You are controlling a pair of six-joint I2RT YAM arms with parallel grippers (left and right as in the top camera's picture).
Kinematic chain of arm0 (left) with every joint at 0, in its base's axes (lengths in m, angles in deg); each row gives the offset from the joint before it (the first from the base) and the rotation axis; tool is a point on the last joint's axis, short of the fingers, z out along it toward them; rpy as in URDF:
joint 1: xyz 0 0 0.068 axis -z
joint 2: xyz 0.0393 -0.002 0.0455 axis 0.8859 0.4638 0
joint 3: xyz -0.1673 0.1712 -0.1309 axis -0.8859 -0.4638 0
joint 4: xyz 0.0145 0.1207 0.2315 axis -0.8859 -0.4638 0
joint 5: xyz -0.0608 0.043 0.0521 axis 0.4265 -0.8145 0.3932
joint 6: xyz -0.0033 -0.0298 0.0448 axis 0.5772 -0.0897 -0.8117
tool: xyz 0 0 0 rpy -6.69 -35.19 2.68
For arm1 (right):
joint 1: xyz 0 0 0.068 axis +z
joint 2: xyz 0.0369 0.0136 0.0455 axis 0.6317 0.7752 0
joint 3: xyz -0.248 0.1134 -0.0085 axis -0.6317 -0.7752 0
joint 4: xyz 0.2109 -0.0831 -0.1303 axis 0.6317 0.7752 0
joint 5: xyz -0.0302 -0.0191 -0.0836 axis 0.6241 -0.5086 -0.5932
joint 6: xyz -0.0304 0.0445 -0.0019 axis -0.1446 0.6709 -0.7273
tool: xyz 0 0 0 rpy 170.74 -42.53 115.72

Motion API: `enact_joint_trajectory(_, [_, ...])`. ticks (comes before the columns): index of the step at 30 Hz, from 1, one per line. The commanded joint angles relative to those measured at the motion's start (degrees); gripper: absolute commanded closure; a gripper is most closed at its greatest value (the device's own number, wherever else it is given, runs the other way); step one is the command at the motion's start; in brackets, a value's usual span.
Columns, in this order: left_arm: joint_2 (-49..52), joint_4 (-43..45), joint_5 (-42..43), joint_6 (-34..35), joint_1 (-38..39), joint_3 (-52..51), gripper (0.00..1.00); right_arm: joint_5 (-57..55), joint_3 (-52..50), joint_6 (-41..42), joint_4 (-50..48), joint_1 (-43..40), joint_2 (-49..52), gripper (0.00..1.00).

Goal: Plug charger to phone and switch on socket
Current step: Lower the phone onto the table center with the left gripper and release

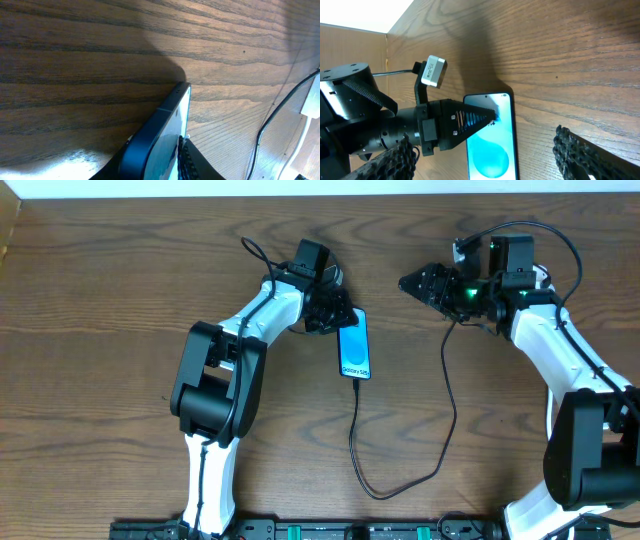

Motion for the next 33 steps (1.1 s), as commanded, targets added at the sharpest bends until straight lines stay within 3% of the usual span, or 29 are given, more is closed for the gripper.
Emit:
enact_joint_trajectory(1, [-0.44,-0.50,-3.04,0.09,-0.24,0.68,0.75,-0.04,0.26,-1.22,0.13,0.44,-1.05,0.13])
enact_joint_trajectory(8, [-0.44,-2.89,-8.13,0.09,-0.28,0.68,0.73,-0.09,0.26,-1.25,0.15,0.44,-1.05,0.12])
enact_joint_trajectory(10, [-0.44,-3.30,-9.94,0.11,-0.28,0.68,0.61,-0.37,0.26,-1.25,0.13,0.44,-1.05,0.13])
enact_joint_trajectory(12, [-0.44,-3.37,-9.94,0.09,-0.28,0.68,0.56,-0.68,0.26,-1.25,0.22,0.44,-1.05,0.12])
enact_joint_trajectory(20, [-0.44,-3.48,-12.11,0.07,-0.31,0.68,0.52,-0.68,0.26,-1.25,0.50,0.44,-1.05,0.12])
enact_joint_trajectory(24, [-0.44,-4.42,-16.22,0.07,-0.52,0.68,0.29,-0.68,0.26,-1.29,0.57,0.44,-1.05,0.12])
enact_joint_trajectory(33, [-2.60,-7.43,-16.57,-3.93,-7.41,1.03,0.21,-2.27,0.26,-2.12,1.14,0.44,-1.05,0.09])
